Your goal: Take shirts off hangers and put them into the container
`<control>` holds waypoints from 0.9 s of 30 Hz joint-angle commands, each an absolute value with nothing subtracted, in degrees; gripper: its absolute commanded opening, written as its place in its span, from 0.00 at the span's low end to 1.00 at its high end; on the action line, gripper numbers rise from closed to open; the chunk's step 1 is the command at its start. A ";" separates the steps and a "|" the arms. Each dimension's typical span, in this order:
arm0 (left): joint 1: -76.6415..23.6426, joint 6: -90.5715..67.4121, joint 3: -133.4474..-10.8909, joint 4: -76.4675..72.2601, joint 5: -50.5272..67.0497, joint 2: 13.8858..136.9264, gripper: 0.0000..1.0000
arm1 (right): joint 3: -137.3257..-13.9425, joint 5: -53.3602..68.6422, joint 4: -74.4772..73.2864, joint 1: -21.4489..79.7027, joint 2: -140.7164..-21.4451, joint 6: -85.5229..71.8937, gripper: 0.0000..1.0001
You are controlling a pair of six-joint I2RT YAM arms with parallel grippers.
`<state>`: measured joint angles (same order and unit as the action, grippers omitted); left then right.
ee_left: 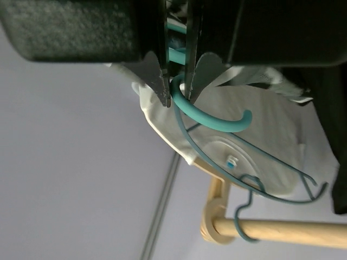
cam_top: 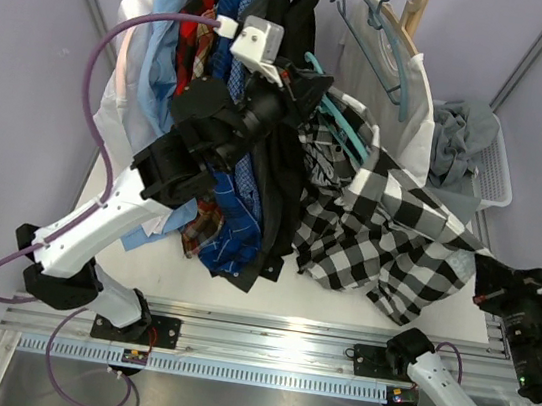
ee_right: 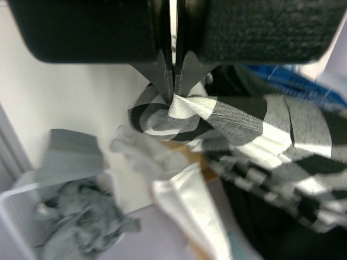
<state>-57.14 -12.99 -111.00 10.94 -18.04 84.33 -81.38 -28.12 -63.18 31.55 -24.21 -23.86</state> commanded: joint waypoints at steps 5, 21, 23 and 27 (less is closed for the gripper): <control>-55.02 -7.38 -106.62 2.90 -24.96 76.82 0.00 | -82.18 -53.07 -65.31 31.29 -18.64 -31.11 0.00; -63.36 -32.34 -90.91 11.68 -9.92 70.77 0.00 | -74.01 -34.79 -61.17 31.38 -29.53 -24.08 0.00; -66.09 -33.74 -88.78 14.41 -11.68 68.65 0.00 | -73.92 -35.77 -61.26 31.38 -30.49 -23.73 0.00; -68.64 -35.33 -83.34 19.15 -15.99 61.64 0.00 | -72.86 -34.55 -60.21 31.29 -32.87 -23.20 0.00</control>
